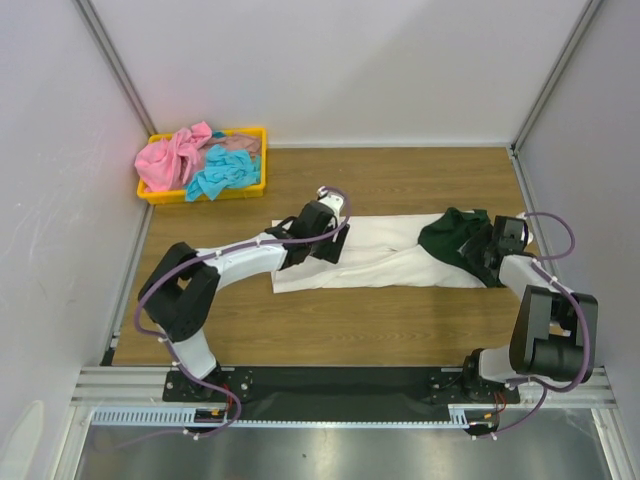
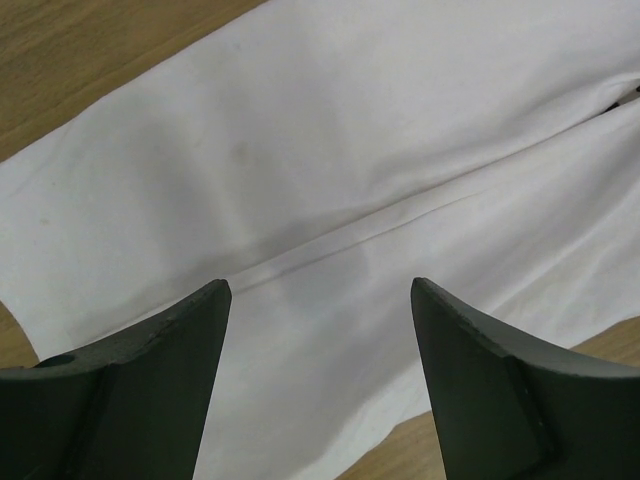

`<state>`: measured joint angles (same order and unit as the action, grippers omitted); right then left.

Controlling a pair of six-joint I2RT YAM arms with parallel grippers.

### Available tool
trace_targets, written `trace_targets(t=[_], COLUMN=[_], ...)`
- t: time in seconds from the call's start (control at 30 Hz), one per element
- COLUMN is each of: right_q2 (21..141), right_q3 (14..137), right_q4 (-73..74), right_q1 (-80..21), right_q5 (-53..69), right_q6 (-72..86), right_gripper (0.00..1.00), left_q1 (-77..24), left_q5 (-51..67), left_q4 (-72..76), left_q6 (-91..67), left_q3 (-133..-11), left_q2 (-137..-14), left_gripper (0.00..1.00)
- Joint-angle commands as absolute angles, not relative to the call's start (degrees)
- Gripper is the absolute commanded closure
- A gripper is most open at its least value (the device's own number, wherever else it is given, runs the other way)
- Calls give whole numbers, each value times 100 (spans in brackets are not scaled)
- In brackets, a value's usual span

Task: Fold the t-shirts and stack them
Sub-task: Fold the tshirt

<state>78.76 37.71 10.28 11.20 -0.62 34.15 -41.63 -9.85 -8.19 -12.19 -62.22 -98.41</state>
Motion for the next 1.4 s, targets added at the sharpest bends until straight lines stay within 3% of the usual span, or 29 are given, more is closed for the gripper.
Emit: trace_targets(t=[0.0,0.2,0.4,0.9,1.2,1.37], right_q2=[8103,8806,9631,12374,13772,14386], right_q3=[4025,4218,4719,8461,10291,11186], right_q4=[545,378,193,422,1020,1098], right_q1=[1143,1151,1169,396,-316,-615], right_q5=[-123,-141,-202,307,343,571], right_q6=[3472,3516,3489,3489,3305,3393], right_gripper=[29,32,34,34,34,34], left_q1=[-4184,-4175,-4184,-5651,-5818,-6152], left_q5=[-1124,-1643,-1117,254,1597,1827], left_q4=[-466,-632,-817,-1301,-1767,-1547], left_q6=[-1098,-1177,-1677,-1178,-2679,-2619], left_q3=[-6161,-6327,-6241,-6002,-6548,-6872], left_q2=[-9949,-10484,-11030,-10634,-10759,-10713], left_gripper=[21,21,25,29,30,28])
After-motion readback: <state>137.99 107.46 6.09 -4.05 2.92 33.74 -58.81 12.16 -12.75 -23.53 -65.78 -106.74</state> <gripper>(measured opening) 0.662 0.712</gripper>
